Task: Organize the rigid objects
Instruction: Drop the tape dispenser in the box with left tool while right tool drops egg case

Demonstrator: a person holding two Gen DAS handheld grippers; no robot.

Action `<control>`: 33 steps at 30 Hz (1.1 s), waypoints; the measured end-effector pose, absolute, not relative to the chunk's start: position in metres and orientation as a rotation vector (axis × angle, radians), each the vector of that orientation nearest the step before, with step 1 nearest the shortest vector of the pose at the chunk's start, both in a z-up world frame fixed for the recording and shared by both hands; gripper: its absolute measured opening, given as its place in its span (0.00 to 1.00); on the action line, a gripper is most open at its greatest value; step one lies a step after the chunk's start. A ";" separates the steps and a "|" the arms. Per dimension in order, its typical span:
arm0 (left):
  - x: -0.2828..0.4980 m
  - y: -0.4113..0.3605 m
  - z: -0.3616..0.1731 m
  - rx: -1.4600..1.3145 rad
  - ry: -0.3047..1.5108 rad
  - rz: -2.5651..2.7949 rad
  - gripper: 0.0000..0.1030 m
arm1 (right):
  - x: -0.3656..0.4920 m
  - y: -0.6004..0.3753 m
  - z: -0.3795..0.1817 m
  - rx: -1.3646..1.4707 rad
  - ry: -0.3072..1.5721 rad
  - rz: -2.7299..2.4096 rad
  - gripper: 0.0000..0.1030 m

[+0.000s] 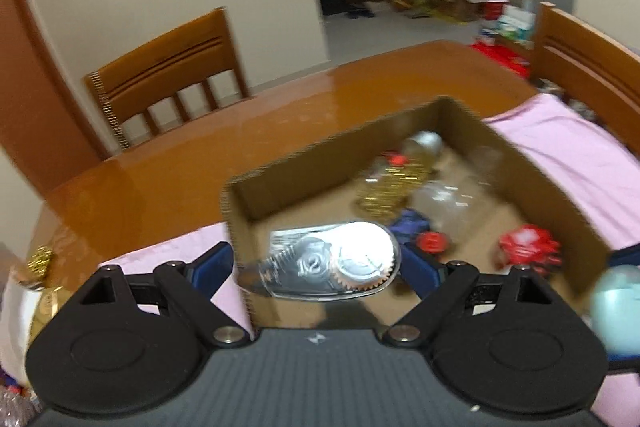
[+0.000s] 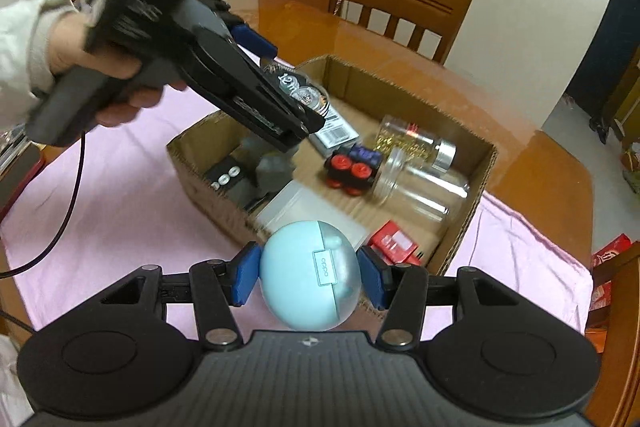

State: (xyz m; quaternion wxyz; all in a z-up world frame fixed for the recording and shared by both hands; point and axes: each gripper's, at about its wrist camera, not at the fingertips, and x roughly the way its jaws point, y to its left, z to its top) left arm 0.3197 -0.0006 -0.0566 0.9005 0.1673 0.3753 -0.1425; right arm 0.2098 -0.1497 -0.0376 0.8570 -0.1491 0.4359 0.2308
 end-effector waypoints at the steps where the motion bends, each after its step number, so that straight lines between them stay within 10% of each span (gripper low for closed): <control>1: 0.321 0.003 -0.057 0.342 0.782 -0.285 0.88 | 0.213 -0.150 -0.038 -0.312 0.914 0.481 0.57; 21: 0.250 0.058 -0.017 0.105 0.749 -0.184 0.99 | 0.299 -0.141 -0.068 -0.244 0.963 0.437 0.57; 27: 0.241 0.058 -0.009 0.114 0.732 -0.165 0.99 | 0.288 -0.138 -0.052 -0.215 0.926 0.375 0.99; 33: 0.236 0.053 0.000 0.114 0.786 -0.145 0.99 | 0.264 -0.138 -0.033 -0.231 1.004 0.192 1.00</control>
